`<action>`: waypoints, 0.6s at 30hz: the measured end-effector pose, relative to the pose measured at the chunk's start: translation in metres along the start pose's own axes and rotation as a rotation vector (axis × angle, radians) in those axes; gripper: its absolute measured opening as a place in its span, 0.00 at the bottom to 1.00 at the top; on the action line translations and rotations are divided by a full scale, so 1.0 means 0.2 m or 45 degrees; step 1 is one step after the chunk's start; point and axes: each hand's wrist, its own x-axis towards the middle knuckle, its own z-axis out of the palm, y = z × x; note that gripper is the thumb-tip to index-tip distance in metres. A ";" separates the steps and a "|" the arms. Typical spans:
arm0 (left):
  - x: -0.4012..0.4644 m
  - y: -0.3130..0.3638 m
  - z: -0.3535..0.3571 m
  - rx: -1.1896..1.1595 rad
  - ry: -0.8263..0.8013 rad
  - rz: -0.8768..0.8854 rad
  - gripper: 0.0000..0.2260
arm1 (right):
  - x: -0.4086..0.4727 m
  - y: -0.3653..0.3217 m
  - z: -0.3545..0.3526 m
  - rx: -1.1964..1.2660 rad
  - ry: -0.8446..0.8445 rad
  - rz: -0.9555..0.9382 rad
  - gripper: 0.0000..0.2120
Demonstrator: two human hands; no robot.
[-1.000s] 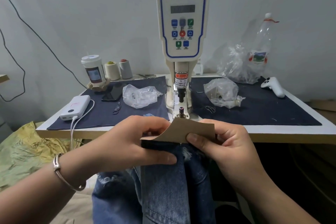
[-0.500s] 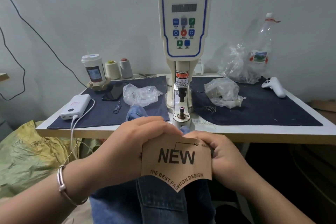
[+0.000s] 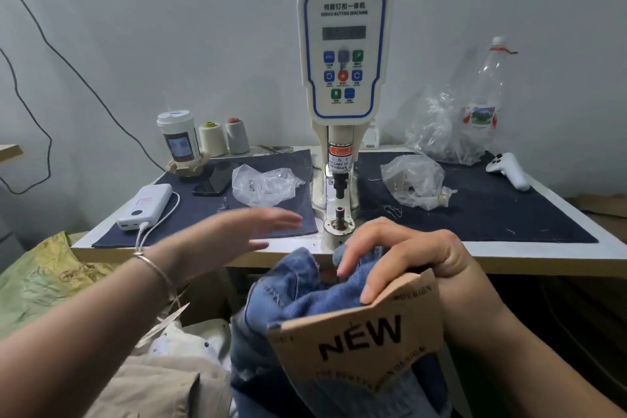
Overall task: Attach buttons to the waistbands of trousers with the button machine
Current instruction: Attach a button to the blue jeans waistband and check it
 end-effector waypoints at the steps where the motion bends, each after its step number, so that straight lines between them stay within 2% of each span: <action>1: 0.03 -0.04 0.07 0.026 -0.020 -0.064 0.19 | 0.01 -0.01 -0.01 -0.003 -0.030 0.011 0.08; 3: 0.07 -0.12 0.19 -0.089 -0.025 -0.184 0.22 | 0.01 -0.03 -0.05 -0.026 -0.035 0.046 0.03; 4: 0.08 -0.14 0.23 -0.094 -0.068 -0.188 0.21 | 0.00 -0.03 -0.08 -0.047 -0.022 0.059 0.04; 6: 0.07 -0.13 0.23 -0.039 -0.275 -0.148 0.14 | -0.01 -0.03 -0.14 -0.067 -0.023 0.115 0.04; 7: 0.06 -0.11 0.19 -0.101 -0.283 -0.081 0.11 | -0.02 -0.03 -0.17 -0.064 -0.031 0.167 0.03; 9: 0.02 -0.04 0.09 -0.304 -0.159 0.063 0.12 | -0.03 -0.01 -0.25 -0.063 -0.088 0.288 0.03; 11: -0.02 0.05 0.03 -0.394 0.007 0.207 0.13 | -0.04 0.00 -0.33 0.017 -0.239 0.376 0.07; 14: -0.05 0.20 0.06 -0.358 0.118 0.433 0.09 | 0.00 -0.01 -0.36 0.395 -0.297 0.483 0.31; 15: -0.06 0.25 0.09 -0.300 0.099 0.481 0.08 | 0.03 -0.01 -0.33 0.445 -0.274 0.512 0.35; 18: -0.04 0.34 0.24 -0.061 0.029 0.544 0.08 | 0.10 0.01 -0.21 0.290 -0.379 0.597 0.32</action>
